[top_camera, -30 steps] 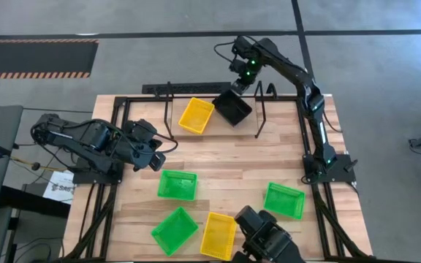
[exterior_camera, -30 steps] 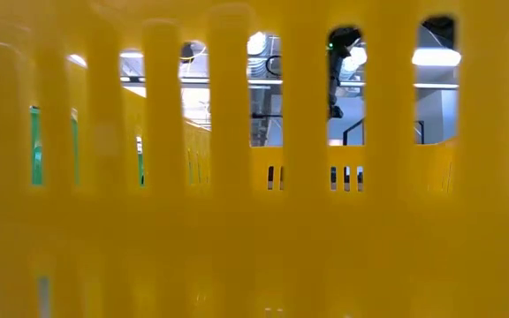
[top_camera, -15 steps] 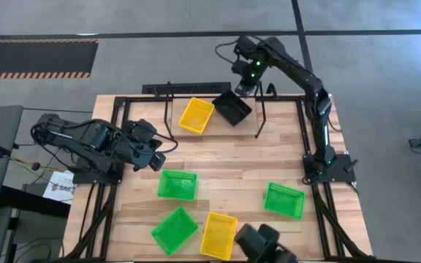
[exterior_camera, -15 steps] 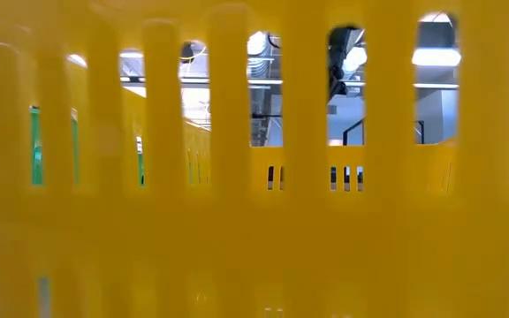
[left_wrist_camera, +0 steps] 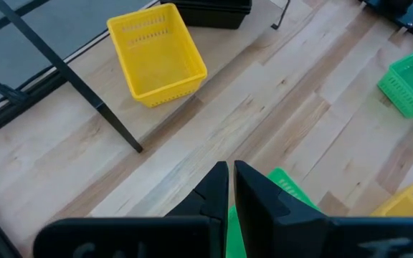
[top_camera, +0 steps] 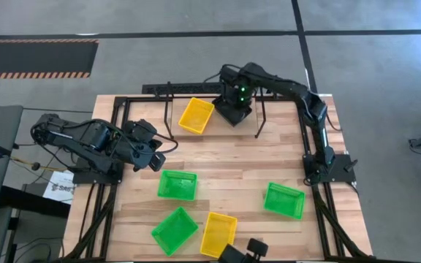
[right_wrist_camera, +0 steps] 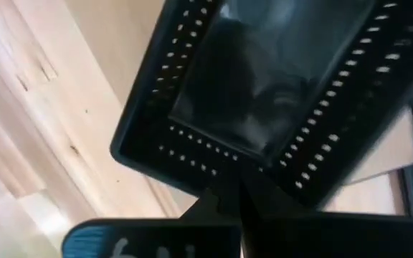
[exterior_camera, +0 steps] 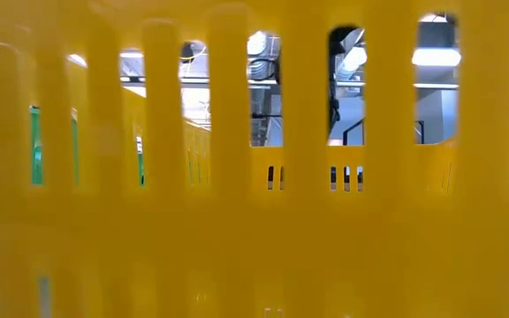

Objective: Stack baskets on shelf by color
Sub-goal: Stack the black bin on the top of the other black bins on the shelf

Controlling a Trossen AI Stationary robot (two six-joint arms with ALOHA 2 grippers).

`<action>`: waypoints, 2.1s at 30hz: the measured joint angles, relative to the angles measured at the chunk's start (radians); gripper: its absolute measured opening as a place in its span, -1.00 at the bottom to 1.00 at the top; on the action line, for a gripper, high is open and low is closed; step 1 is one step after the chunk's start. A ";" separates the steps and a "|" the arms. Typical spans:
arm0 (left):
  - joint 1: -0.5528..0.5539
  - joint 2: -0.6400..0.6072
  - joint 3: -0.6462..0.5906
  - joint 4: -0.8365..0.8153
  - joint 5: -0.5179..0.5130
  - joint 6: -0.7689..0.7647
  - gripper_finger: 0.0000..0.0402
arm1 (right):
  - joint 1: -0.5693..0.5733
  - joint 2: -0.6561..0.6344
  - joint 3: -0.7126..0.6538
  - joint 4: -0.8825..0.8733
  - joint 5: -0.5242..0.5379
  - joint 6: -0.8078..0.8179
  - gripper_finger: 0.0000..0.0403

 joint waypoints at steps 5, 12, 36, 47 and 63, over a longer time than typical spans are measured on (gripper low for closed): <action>0.000 0.000 0.000 0.000 0.000 0.007 -0.95 | 0.005 -0.001 -0.028 0.088 -0.001 0.038 -0.99; 0.000 0.000 0.000 0.000 0.014 0.006 -0.95 | 0.031 -0.002 -0.065 0.114 -0.003 0.082 -1.00; 0.000 0.000 0.000 0.000 0.046 0.010 -0.95 | 0.168 -0.001 -0.071 0.297 0.017 0.296 -1.00; 0.000 0.000 0.000 0.000 0.046 0.015 -0.95 | 0.046 -0.001 -0.071 0.285 0.078 0.278 -1.00; 0.000 0.000 0.000 0.000 0.046 -0.003 -0.95 | -0.025 -0.001 -0.071 0.204 0.133 0.279 -1.00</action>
